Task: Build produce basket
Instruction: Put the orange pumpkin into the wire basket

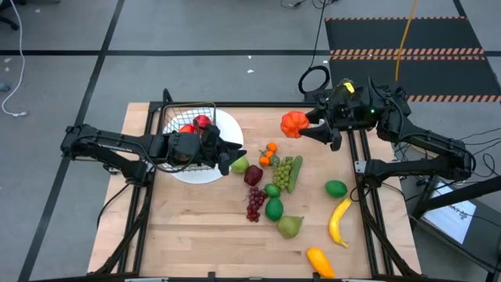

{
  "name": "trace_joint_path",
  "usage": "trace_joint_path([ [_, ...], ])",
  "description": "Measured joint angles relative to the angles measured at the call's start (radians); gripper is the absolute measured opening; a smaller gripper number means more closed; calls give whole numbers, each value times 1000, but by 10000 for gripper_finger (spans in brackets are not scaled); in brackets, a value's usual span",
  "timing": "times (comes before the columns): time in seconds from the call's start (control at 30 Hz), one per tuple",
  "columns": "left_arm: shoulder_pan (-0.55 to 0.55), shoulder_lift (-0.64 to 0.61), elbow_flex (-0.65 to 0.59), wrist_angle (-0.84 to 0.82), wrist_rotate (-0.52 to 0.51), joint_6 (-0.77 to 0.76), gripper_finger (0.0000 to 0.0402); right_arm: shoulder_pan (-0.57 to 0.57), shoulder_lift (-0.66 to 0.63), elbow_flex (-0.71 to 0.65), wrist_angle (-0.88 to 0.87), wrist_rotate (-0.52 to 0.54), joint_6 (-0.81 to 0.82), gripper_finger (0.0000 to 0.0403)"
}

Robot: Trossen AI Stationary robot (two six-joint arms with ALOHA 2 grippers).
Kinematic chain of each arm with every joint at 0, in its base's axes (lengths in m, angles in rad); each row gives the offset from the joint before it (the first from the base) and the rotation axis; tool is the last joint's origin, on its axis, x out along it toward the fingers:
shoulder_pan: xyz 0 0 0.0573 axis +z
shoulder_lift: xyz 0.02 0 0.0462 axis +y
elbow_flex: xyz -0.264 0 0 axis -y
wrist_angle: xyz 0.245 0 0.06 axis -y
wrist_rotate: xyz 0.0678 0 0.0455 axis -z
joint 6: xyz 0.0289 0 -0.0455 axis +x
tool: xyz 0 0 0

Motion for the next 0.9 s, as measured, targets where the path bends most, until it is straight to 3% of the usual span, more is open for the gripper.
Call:
trace_joint_path([
  [0.57,0,0,0,0,-2,0,188,0,0,0,0,0,433,254],
  [0.9,0,0,0,0,-2,-1,189,0,0,0,0,0,450,254],
])
